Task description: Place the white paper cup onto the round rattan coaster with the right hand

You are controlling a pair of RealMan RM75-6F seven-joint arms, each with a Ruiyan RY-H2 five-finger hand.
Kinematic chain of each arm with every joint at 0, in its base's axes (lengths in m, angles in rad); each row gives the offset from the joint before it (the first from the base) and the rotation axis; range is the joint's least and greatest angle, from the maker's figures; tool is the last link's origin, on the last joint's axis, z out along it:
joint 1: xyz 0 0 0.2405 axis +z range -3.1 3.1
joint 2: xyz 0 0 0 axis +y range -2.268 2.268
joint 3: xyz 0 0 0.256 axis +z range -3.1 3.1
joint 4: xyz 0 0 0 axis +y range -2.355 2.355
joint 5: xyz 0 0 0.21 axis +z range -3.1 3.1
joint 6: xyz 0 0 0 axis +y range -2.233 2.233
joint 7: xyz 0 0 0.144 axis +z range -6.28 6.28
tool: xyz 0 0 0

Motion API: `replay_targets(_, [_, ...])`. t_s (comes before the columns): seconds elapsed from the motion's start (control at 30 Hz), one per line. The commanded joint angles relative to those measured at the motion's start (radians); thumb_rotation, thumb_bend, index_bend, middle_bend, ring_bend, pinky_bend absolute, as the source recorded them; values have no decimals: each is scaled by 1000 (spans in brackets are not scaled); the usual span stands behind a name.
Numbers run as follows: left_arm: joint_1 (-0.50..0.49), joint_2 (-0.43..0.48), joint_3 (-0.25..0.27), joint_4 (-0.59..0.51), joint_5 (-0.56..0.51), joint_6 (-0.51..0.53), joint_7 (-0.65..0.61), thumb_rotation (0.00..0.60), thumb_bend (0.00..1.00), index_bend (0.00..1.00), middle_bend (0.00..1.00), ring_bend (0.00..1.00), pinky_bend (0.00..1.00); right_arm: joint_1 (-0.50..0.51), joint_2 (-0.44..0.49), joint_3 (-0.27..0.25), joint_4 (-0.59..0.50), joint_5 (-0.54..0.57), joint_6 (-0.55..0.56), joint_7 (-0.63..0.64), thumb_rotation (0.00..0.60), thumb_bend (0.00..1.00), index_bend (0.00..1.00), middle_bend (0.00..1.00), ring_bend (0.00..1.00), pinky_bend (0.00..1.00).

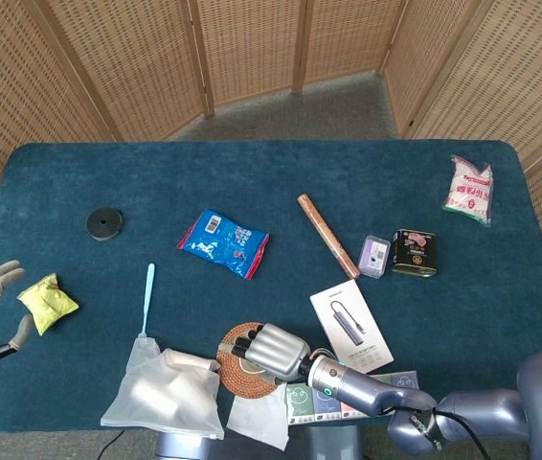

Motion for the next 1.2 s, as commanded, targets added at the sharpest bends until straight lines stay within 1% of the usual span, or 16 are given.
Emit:
replay_targets(0.03, [0, -1, 1, 2, 0, 0, -1, 235, 479, 140, 135, 122, 25, 1, 3, 1, -2, 4, -2, -3, 600, 445, 14, 175, 197, 331])
replay_targets(0.13, [0, -1, -1, 3, 1, 2, -2, 238, 480, 138, 135, 119, 25, 3, 8, 0, -5, 7, -5, -3, 600, 444, 0, 155, 164, 226])
replay_targets(0.2, [0, -2, -1, 3, 2, 3, -4, 234, 479, 137, 135, 116, 25, 4, 11, -1, -7, 8, -7, -4, 600, 442, 0, 137, 146, 181])
replay_targets(0.4, [-2, -3, -1, 2, 5, 2, -3, 236, 479, 135, 135, 116, 24, 10, 26, -4, -19, 15, -17, -12, 593, 437, 0, 98, 102, 115])
replay_targets(0.53, [-3, -3, -1, -1, 6, 2, -1, 232, 479, 133, 135, 115, 24, 14, 34, -8, -25, 17, -25, -13, 535, 431, 0, 85, 77, 94])
replay_targets(0.63, [-4, -3, -1, -2, 8, 1, 2, 231, 479, 132, 135, 115, 24, 15, 39, -10, -28, 20, -28, -15, 503, 412, 0, 73, 62, 75])
replay_targets(0.77, [-5, -3, -1, -5, 8, 1, 4, 231, 479, 132, 134, 116, 24, 14, 40, -10, -32, 22, -23, -18, 493, 377, 0, 53, 37, 34])
replay_targets(0.93, [-4, -2, -2, -7, 11, 5, 4, 228, 479, 127, 134, 115, 25, 15, 43, -8, -40, 28, -20, -21, 453, 312, 0, 20, 4, 2])
replay_targets(1.03, [-4, -3, -2, -6, 11, 7, 3, 226, 480, 116, 135, 116, 24, 15, 44, -4, -45, 35, -18, -17, 432, 256, 0, 9, 0, 0])
replay_targets(1.2, [-3, -5, 0, -4, 11, 7, 2, 222, 480, 104, 135, 116, 25, 11, 46, 8, -48, 47, -6, 1, 403, 220, 0, 8, 0, 0])
